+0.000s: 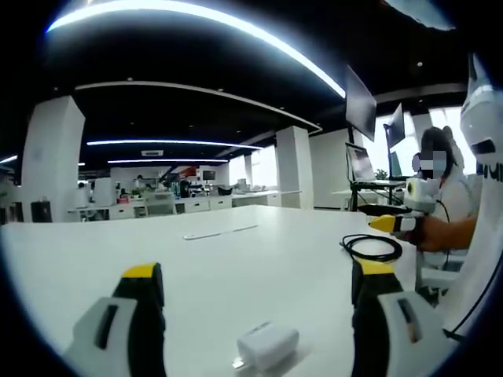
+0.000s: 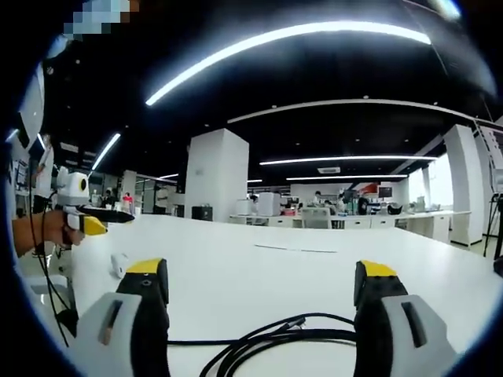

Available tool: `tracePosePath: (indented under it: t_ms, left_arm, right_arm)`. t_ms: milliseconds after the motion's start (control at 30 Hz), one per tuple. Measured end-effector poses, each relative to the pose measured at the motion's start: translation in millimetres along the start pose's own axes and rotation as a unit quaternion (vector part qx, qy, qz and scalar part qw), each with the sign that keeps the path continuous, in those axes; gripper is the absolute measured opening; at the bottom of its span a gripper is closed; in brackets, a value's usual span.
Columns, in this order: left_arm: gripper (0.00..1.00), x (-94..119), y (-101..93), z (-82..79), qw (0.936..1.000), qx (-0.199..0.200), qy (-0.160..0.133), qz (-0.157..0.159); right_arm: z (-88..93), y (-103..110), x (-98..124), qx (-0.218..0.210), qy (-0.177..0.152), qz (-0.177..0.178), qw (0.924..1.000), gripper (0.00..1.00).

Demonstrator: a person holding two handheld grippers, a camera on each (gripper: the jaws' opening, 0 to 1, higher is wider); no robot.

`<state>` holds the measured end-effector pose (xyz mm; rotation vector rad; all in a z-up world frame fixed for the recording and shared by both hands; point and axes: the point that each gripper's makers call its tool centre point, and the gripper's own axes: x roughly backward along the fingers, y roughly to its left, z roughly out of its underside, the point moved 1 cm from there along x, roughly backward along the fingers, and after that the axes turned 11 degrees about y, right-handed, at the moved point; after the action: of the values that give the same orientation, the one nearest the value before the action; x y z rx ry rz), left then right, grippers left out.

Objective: Plug the desk Type‑C cable into the charger adapter.

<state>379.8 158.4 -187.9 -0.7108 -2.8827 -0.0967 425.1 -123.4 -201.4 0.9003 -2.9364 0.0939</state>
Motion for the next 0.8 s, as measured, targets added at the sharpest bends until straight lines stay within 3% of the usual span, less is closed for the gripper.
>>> tracePosePath:
  t_ms: [233, 800]
  left_arm:
    - [0.99, -1, 0.2, 3.2, 0.9999, -0.011, 0.009, 0.002]
    - [0.81, -2, -6.6, 16.8, 0.9972, -0.049, 0.044, 0.036]
  right_arm:
    - [0.8, 2, -1, 0.004, 0.005, -0.008, 0.9999, 1.0]
    - [8.6, 12, -6, 0.033, 0.034, -0.053, 0.9975, 0.97]
